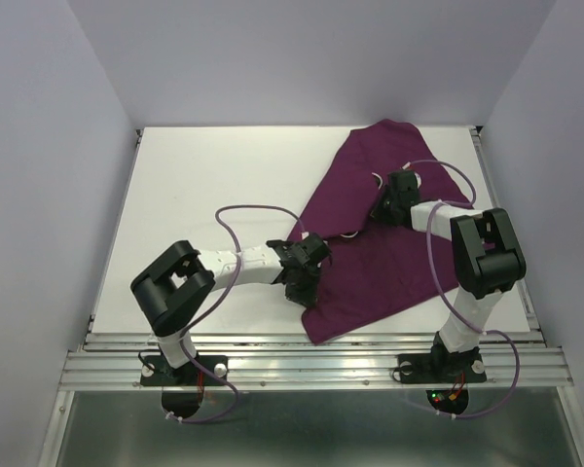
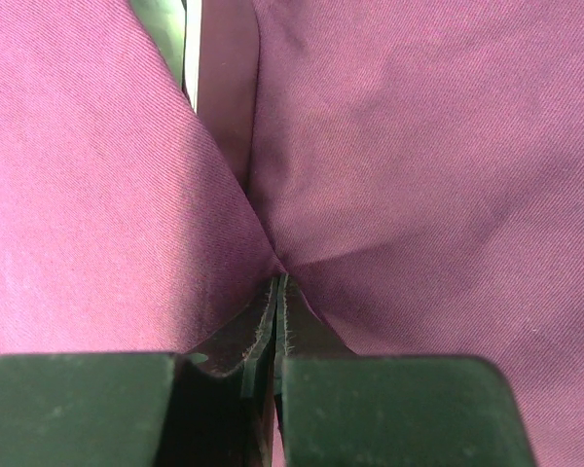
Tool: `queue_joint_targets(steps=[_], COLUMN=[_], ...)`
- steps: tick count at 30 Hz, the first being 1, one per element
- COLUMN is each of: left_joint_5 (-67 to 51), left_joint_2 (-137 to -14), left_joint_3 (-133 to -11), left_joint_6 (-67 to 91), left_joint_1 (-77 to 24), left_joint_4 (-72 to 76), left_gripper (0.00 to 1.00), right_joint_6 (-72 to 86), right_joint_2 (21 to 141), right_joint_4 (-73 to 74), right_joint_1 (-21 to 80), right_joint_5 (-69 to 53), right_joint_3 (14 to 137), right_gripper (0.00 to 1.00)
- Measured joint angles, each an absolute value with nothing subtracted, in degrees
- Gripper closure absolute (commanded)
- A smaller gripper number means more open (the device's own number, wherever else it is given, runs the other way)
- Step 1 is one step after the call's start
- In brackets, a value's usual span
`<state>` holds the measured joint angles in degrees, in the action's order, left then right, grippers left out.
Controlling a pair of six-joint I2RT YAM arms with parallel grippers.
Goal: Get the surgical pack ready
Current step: Pack the surgical kit at the center of the board.
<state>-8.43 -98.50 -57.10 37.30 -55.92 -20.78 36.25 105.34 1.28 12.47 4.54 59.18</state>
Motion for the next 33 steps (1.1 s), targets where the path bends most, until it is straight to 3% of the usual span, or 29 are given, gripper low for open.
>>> queue_joint_targets(steps=[8, 17, 25, 33], left_joint_5=[1.7, 7.9, 4.8, -1.8], left_joint_2=[-95.7, -97.4, -112.3, -118.8], left_joint_3=[-63.0, -89.0, -106.2, -113.3], left_joint_6=[37.2, 28.9, 20.9, 15.6], left_joint_1=[-56.1, -52.8, -50.5, -48.5], left_joint_4=[-27.0, -26.3, -26.5, -26.0], left_gripper=[1.0, 1.0, 1.0, 1.0], right_joint_6=[35.8, 35.8, 36.1, 37.3], right_joint_2=[105.1, 105.1, 105.1, 104.6], right_joint_4=[0.7, -0.3, -1.3, -4.3], right_joint_1=[12.5, 12.4, 12.4, 12.4], right_joint_5=[4.4, 3.4, 2.6, 1.9], right_joint_3=[58.7, 58.2, 57.6, 55.6], right_gripper=[0.99, 0.99, 0.99, 0.99])
